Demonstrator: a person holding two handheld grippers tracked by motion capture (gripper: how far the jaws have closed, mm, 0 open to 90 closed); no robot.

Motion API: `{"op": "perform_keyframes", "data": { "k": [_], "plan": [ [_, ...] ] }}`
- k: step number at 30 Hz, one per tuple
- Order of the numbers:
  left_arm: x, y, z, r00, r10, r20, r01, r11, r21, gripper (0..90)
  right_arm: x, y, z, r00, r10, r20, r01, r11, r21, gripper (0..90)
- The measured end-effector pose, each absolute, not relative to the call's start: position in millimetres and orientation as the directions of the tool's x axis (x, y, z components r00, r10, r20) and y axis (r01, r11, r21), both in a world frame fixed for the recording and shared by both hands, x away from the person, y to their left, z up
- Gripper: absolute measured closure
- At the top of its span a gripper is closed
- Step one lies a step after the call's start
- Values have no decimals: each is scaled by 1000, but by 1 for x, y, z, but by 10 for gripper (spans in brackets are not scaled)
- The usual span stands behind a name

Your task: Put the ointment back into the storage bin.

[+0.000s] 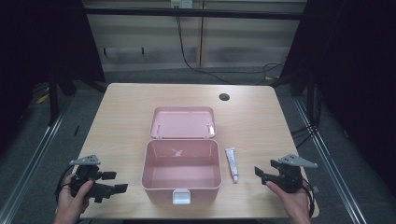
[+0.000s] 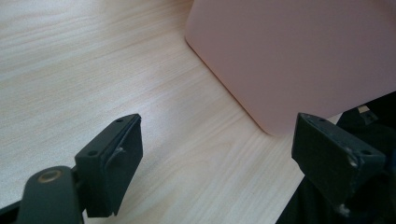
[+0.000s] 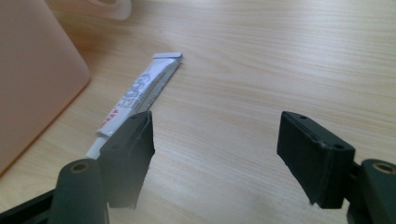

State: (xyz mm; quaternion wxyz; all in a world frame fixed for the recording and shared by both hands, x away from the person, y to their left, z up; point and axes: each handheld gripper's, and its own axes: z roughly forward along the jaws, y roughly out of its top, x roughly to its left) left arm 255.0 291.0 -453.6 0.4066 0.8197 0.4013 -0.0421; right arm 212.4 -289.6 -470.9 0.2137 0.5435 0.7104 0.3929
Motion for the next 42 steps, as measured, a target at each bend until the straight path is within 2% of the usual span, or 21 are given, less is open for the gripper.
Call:
{"op": "perform_keyframes", "data": {
  "k": [3,7,11,15,17,19,25,30,42],
  "plan": [
    [255,291,-453,678,620,-394,689,-350,635,165,212,-289,-471,-324,939,115,616,118,779,280],
    [255,291,-453,675,623,-394,690,-346,635,165,210,-287,-466,-353,929,108,592,132,795,372],
    [255,291,-454,676,624,-393,691,-350,632,165,210,-284,-460,-367,925,100,587,147,796,384],
    [254,291,-454,673,627,-392,692,-347,633,165,213,-278,-457,-400,903,157,642,154,751,449],
    [254,292,-454,673,627,-391,692,-348,633,165,214,-278,-452,-372,900,229,695,106,711,471],
    [254,292,-454,672,628,-393,693,-346,633,165,215,-279,-448,-351,904,246,710,85,700,489],
    [255,292,-454,673,627,-392,692,-347,632,165,221,-277,-438,-375,902,213,699,124,705,509],
    [255,292,-454,672,628,-393,694,-346,632,165,226,-271,-428,-394,882,259,737,135,662,507],
    [254,293,-454,672,627,-395,693,-344,633,165,252,-253,-421,-403,878,256,791,194,580,496]
  ]
}}
